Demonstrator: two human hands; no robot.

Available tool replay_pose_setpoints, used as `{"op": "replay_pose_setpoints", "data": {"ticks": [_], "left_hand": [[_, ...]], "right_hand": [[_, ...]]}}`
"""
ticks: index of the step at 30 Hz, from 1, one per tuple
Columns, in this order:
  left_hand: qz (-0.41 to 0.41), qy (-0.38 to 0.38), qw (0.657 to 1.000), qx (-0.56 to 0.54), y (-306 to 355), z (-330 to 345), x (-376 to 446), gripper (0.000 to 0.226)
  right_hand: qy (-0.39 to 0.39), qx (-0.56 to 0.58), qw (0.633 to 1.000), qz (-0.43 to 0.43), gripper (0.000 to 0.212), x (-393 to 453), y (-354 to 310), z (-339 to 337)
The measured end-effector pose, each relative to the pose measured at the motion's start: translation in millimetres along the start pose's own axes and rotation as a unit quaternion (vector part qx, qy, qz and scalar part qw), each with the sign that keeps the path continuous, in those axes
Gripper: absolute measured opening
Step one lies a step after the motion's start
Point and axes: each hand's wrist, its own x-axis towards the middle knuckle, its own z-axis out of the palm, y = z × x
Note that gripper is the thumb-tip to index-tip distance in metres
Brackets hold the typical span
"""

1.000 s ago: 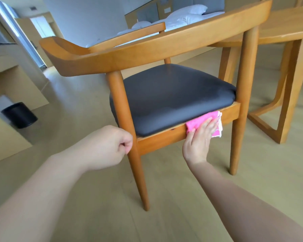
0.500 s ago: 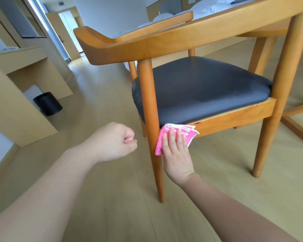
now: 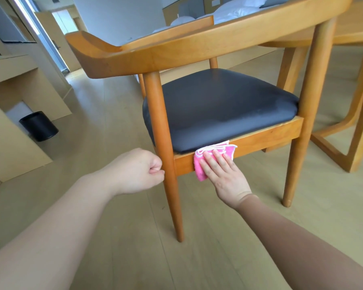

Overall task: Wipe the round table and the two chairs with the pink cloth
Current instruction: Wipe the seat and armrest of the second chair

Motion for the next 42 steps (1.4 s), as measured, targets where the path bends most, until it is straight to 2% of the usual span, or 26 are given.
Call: {"op": "replay_pose_setpoints", "data": {"ticks": [5, 8, 10, 13, 17, 20, 22, 25, 29, 35, 42], "left_hand": [[0.024, -0.002, 1.0, -0.014, 21.8, 5.9, 17.0, 0.038], [0.042, 0.0, 0.999, -0.02, 29.4, 8.3, 23.6, 0.038], [0.051, 0.001, 0.999, -0.018, 29.3, 9.4, 24.5, 0.038], [0.046, 0.004, 0.999, -0.023, 23.2, 9.9, 22.8, 0.039], [0.036, -0.001, 0.999, -0.031, 15.4, 10.7, 20.6, 0.04], [0.034, 0.002, 0.999, -0.028, 12.4, 12.1, 19.5, 0.04], [0.034, 0.001, 0.999, -0.026, 10.6, 12.0, 18.5, 0.039], [0.028, -0.001, 0.999, -0.026, 6.7, 11.2, 17.1, 0.039], [0.018, -0.007, 1.0, -0.023, 1.1, 11.6, 11.7, 0.037], [-0.01, -0.027, 0.999, -0.016, -12.7, 12.8, 1.2, 0.036], [-0.047, -0.058, 0.997, -0.013, -29.4, 14.8, -10.1, 0.033]], "right_hand": [[-0.012, -0.013, 0.997, 0.073, 0.064, -25.0, 49.3, -6.9], [-0.01, 0.004, 0.99, 0.14, 0.068, -31.9, 71.2, -9.5], [0.002, 0.018, 0.982, 0.186, 0.063, -34.4, 82.4, -10.9], [0.014, 0.08, 0.954, 0.287, 0.065, -37.2, 94.9, -11.2], [0.053, 0.139, 0.924, 0.352, 0.066, -35.6, 101.4, -9.8], [0.09, 0.169, 0.873, 0.449, 0.069, -31.4, 113.2, -12.0], [0.091, 0.189, 0.855, 0.474, 0.072, -29.8, 115.5, -11.5], [0.109, 0.237, 0.837, 0.481, 0.072, -24.2, 103.1, -10.1], [0.107, 0.279, 0.838, 0.457, 0.069, -15.4, 59.6, -4.3], [0.12, 0.258, 0.887, 0.364, 0.065, 6.0, -4.4, -4.2], [0.089, 0.18, 0.959, 0.201, 0.059, 21.3, -50.1, 1.7]]}}
